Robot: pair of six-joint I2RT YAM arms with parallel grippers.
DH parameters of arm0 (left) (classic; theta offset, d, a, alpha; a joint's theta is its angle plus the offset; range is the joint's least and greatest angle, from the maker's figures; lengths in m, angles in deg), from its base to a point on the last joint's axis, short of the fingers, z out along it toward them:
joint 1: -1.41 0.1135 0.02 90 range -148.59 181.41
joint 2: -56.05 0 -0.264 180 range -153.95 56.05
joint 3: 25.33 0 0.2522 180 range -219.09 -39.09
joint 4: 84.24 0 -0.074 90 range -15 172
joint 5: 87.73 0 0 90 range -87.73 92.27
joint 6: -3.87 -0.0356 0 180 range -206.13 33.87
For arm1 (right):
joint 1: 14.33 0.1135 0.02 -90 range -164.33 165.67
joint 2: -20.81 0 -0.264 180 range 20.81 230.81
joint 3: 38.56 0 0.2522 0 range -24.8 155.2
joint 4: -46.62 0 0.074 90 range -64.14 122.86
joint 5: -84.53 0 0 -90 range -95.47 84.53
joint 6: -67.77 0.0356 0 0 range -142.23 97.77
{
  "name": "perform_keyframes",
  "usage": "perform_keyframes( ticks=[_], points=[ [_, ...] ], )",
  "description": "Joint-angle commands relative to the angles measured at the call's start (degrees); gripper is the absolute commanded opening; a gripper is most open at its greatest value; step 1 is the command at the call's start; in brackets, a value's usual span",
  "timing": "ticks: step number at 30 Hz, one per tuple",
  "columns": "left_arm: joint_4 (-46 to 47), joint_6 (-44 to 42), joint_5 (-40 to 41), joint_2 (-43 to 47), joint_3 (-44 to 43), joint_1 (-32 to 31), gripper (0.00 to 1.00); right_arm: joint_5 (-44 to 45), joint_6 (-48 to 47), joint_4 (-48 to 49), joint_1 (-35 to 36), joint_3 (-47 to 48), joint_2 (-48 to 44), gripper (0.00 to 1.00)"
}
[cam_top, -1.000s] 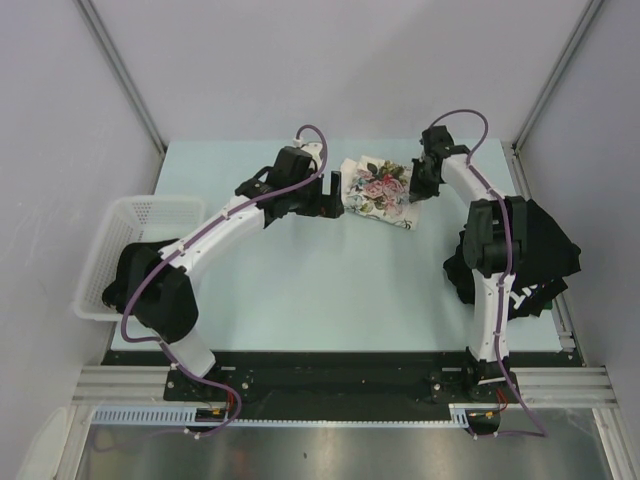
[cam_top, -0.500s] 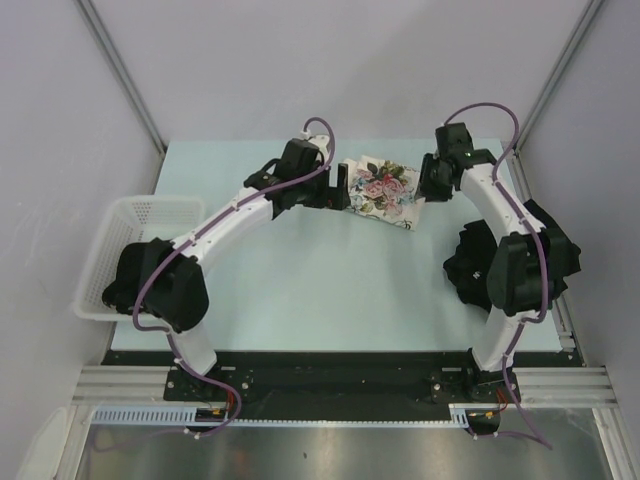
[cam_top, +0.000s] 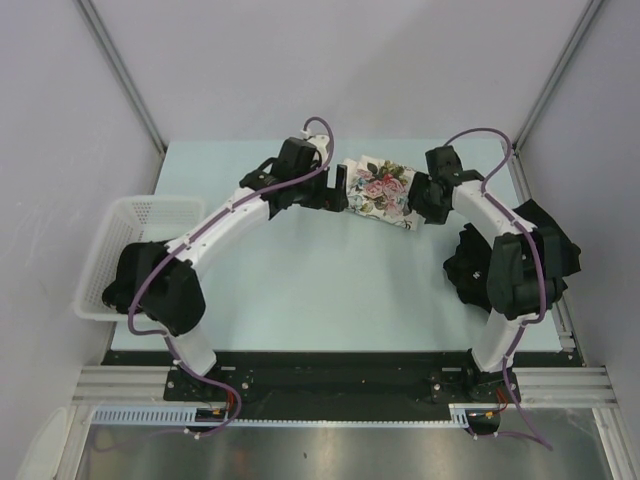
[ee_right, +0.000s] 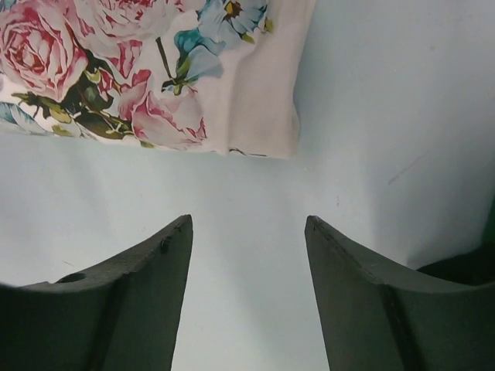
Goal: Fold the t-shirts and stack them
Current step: Fold the long partially folded tshirt into a neat square, then put the neatly folded tshirt into the corner of the board with both arms
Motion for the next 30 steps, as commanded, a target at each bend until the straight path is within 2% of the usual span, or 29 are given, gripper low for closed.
perform_keyframes(
  ticks=[1, 13, 30],
  points=[
    [-0.1, -1.52, -0.01, 5.24, 1.42, -0.12, 1.0, 1.73, 4.72, 6.54, 0.23, -1.53, 0.69, 0.66],
    [-1.42, -1.96, 1.13, 8.4, 4.06, -0.12, 1.0, 5.59, 9.9, 12.34, 0.58, -6.98, 2.62, 0.65],
    [-3.7, -2.31, 2.18, 9.46, 4.41, -0.21, 1.0, 6.91, 11.31, 20.68, 1.19, -10.06, 7.45, 0.64]
  ],
)
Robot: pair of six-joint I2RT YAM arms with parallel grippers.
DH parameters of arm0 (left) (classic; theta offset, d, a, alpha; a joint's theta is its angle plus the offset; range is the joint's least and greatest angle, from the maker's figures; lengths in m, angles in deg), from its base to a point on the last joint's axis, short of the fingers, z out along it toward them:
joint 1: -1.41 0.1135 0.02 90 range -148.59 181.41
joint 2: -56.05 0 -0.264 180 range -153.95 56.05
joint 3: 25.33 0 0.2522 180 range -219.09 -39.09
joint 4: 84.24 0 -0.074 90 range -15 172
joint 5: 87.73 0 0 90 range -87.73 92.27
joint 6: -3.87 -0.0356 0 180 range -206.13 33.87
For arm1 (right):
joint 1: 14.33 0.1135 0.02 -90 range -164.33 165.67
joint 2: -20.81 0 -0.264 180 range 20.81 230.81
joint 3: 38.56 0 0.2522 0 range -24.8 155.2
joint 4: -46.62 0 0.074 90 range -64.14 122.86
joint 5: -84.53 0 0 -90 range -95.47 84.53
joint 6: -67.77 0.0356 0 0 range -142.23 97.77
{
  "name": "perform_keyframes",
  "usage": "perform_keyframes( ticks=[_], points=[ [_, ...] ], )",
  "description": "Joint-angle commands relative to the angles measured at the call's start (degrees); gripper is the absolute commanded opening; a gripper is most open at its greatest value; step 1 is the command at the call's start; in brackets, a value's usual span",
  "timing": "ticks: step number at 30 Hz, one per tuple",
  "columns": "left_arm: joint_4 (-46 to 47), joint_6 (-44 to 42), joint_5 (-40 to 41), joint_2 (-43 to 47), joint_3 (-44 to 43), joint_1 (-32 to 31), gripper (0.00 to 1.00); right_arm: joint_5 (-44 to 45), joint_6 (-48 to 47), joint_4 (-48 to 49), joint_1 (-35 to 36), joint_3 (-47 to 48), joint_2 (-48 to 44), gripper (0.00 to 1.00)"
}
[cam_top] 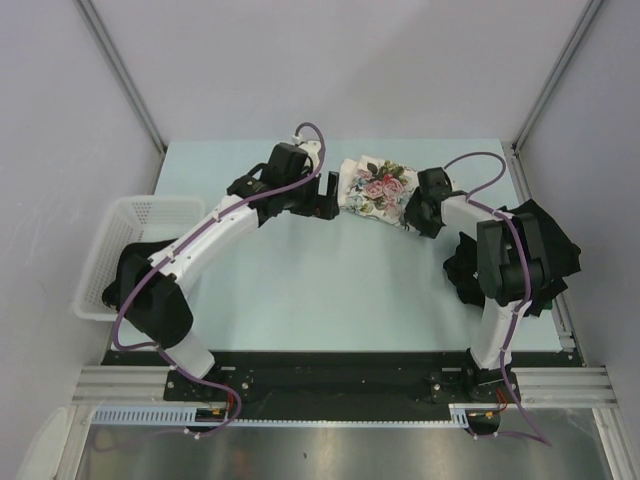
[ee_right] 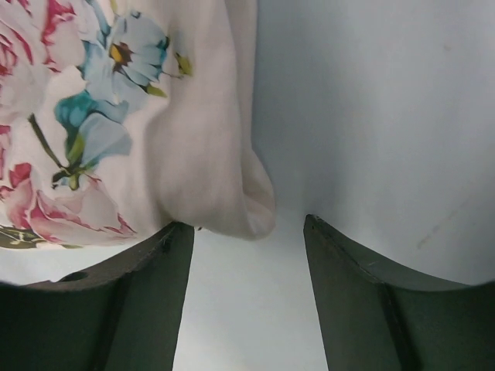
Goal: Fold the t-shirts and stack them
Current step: Put the neatly folded tshirt into the corner of the board with both arms
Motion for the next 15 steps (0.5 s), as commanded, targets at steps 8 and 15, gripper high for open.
perform_keyframes(
  ticks=[8, 15],
  points=[
    [-1.37, -1.37, 1.55, 3.25, 0.39, -0.21, 0.99, 1.56, 1.61, 8.07, 0.78, -0.79, 2.57, 0.64],
    [-1.55, -1.29, 1.99, 2.99, 0.13, -0.21, 1.0, 0.59, 1.88, 8.78, 0.78, -0.79, 4.41, 0.52]
  ],
)
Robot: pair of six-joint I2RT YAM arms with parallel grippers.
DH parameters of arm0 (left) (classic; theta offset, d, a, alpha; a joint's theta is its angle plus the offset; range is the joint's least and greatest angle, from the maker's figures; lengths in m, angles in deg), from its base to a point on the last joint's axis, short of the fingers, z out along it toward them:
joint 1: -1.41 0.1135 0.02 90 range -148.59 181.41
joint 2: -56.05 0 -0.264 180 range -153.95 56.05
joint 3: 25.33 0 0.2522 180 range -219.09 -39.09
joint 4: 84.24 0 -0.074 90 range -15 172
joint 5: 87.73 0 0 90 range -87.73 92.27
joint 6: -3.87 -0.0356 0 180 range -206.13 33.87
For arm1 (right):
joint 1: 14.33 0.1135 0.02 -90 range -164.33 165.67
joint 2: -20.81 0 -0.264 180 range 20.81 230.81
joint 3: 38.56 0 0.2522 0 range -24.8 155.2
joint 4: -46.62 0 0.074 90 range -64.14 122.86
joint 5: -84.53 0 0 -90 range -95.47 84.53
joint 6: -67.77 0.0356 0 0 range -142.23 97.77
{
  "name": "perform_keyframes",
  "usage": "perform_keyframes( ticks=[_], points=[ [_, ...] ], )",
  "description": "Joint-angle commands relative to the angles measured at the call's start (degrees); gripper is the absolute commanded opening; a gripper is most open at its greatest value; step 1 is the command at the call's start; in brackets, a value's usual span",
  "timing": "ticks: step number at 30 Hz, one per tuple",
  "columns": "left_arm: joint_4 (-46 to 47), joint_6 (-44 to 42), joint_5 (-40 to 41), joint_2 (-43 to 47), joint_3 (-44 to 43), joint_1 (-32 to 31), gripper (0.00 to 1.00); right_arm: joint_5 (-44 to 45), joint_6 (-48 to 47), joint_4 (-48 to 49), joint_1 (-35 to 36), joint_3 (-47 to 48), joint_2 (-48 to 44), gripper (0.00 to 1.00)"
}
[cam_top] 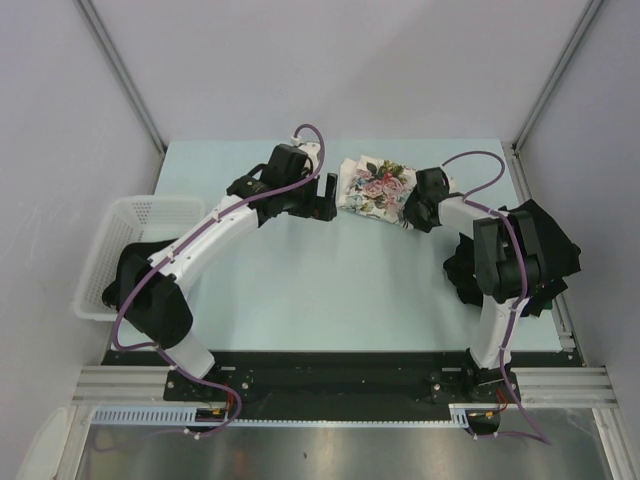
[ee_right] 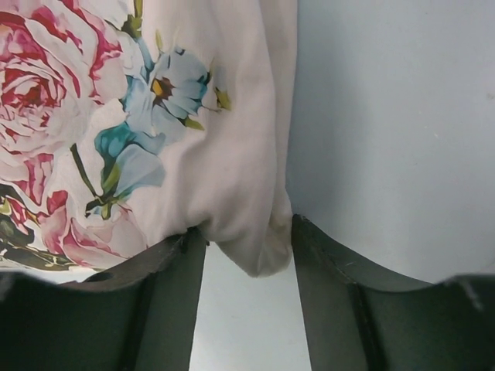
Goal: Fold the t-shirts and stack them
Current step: Put the neatly folded tshirt into the corner of the board with both arms
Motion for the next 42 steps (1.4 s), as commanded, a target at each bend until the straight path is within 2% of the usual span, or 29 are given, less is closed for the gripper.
perform_keyframes(
  ticks=[1, 3, 4, 5, 12, 26, 34, 42],
  points=[
    [0.09, -1.26, 0.81, 2.72, -0.16, -0.12, 0.99, 0.18, 1.0, 1.61, 0.3, -0.4, 2.73, 0.46],
    [0.09, -1.26, 1.16, 2.37, -0.42, -0.12, 0.99, 0.18, 1.0, 1.26, 0.3, -0.4, 2.73, 0.36],
    [0.09, -1.26, 1.17, 2.37, -0.51, -0.12, 0.99, 0.26, 1.0, 1.26, 0.3, -0.4, 2.73, 0.16],
    [0.26, -1.26, 1.34, 2.2, -0.68, -0.21, 1.0, 0.09, 1.0, 1.0, 0.3, -0.4, 2.73, 0.12],
    [1.06, -1.35, 3.63, -1.57, -4.54, 0.14, 1.0, -1.23, -0.14, -0.58, 0.21, -0.49, 1.33, 0.0],
    [6.41, 1.99, -2.0, -22.13, -23.17, 5.41, 1.0, -5.62, -3.57, -14.55, 6.8, -0.49, -7.1, 0.0],
    [9.84, 3.48, -6.3, -30.84, -31.08, 7.61, 0.99, -8.26, -5.33, -22.38, 8.82, -1.8, -13.08, 0.0],
    [12.57, 5.68, -10.78, -35.68, -34.26, 7.7, 0.99, -11.07, -5.94, -27.74, 12.95, -4.97, -15.9, 0.0]
  ],
)
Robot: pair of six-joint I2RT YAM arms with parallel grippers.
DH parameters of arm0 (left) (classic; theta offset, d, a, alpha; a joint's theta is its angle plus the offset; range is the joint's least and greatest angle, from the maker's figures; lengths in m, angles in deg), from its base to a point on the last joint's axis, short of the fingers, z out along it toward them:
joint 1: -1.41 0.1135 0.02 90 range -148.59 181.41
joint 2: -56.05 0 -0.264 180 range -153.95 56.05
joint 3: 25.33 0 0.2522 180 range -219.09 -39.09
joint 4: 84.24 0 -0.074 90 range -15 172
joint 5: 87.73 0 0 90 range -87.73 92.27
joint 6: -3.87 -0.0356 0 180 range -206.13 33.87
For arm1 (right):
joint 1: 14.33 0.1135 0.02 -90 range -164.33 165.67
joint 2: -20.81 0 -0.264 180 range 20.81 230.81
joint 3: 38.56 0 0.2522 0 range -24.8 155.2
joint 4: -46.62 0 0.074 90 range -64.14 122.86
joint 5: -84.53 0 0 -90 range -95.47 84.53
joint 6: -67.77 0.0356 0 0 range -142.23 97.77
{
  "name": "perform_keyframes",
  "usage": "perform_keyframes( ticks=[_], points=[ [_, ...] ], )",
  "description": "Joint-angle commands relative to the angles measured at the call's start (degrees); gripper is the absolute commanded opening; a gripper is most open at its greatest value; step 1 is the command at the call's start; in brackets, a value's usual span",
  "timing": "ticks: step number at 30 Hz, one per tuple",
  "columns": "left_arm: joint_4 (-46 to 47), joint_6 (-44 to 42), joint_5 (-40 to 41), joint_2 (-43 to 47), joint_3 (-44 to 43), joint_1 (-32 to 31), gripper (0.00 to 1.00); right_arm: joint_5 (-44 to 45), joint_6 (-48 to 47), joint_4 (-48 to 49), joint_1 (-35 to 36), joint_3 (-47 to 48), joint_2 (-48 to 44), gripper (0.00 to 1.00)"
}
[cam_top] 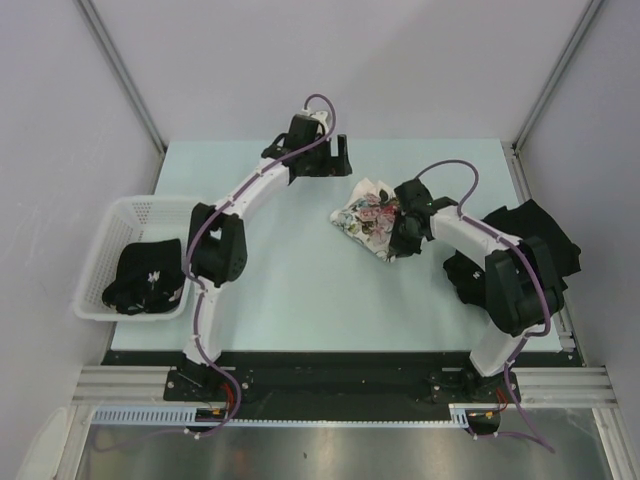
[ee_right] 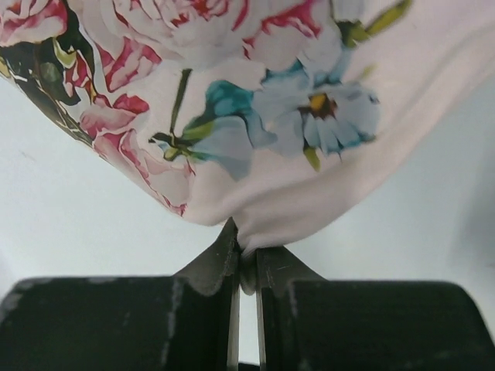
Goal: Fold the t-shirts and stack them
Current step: Put the neatly folded tshirt into the corner of the board with both arms
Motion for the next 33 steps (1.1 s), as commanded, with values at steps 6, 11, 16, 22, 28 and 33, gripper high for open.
perform_keyframes(
  ticks=[6, 11, 16, 22, 28, 33],
  points=[
    [4.23, 2.56, -8.6, -4.99, -5.2, -0.45, 1.0, -4.46, -0.52, -3.91, 3.67, -4.88, -2.26, 0.0],
    [3.61, 3.43, -11.06, -9.11, -7.13, -0.89, 1.0, -4.55, -1.31, -3.47, 3.49, -5.23, -2.52, 0.0],
    [4.48, 4.57, -14.75, -11.94, -8.63, -1.16, 1.0, -4.37, -2.19, -3.74, 3.41, -5.32, -2.61, 0.0],
    [5.81, 4.66, -17.48, -13.96, -8.36, -1.33, 0.99, -4.29, -2.45, -3.82, 3.23, -5.67, -3.49, 0.0],
    [7.65, 5.46, -18.71, -15.45, -8.27, -1.42, 1.0, -4.02, -2.54, -3.91, 2.97, -6.81, -4.9, 0.0],
    [9.14, 5.81, -19.94, -16.59, -8.45, -1.42, 1.0, -3.76, -2.71, -4.18, 2.53, -7.69, -5.69, 0.0]
  ],
)
